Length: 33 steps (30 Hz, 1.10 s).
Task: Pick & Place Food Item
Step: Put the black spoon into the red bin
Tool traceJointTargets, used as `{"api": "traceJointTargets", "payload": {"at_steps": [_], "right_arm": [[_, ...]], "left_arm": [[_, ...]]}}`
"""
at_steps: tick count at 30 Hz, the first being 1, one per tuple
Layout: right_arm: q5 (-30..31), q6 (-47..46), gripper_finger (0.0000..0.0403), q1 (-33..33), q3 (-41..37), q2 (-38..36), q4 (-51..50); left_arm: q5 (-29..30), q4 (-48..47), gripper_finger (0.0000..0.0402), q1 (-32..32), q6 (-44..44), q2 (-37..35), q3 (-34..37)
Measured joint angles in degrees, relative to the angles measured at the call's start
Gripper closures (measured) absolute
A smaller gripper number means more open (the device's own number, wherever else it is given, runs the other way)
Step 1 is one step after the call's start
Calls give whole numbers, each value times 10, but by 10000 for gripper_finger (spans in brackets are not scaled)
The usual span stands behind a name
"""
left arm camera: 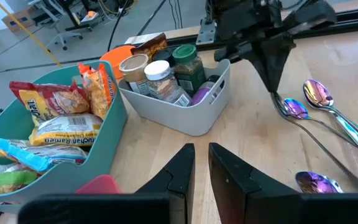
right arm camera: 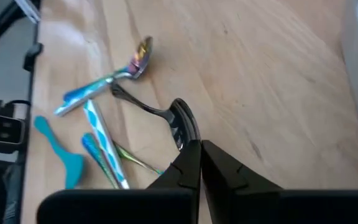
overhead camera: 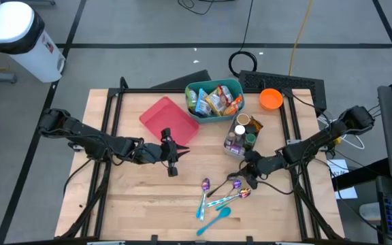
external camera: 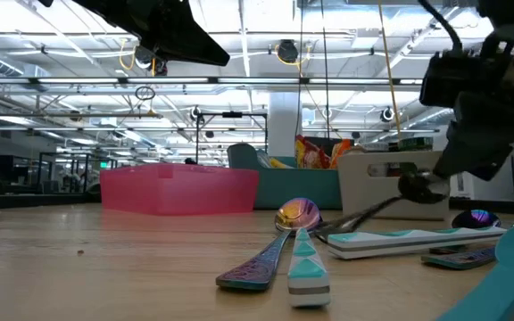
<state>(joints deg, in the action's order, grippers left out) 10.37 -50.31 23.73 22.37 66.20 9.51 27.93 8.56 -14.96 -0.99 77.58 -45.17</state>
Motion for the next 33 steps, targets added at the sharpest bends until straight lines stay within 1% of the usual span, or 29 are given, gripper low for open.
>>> {"api": "traceJointTargets", "payload": {"at_steps": [6, 8, 12, 18, 22, 27, 33], "right_arm": [[3, 25, 403, 0, 0, -32, 9], [5, 44, 403, 0, 0, -40, 24], [5, 98, 403, 0, 0, -51, 80], [6, 180, 402, -12, 0, -55, 155], [6, 213, 402, -28, 0, -55, 179], [3, 227, 402, -40, 0, -55, 190], [2, 228, 402, -42, 0, -55, 190]], "left_arm": [[-54, 4, 344, 0, 9, 0, 0], [-56, 6, 335, 0, 17, 0, 0], [-56, 26, 293, 4, 45, 2, 0], [-59, 89, 200, 18, 61, 30, 0], [-88, 132, 154, 28, 61, 66, 0], [-145, 203, 122, 39, 59, 115, 0], [-185, 303, 110, 41, 70, 177, 0]]}}
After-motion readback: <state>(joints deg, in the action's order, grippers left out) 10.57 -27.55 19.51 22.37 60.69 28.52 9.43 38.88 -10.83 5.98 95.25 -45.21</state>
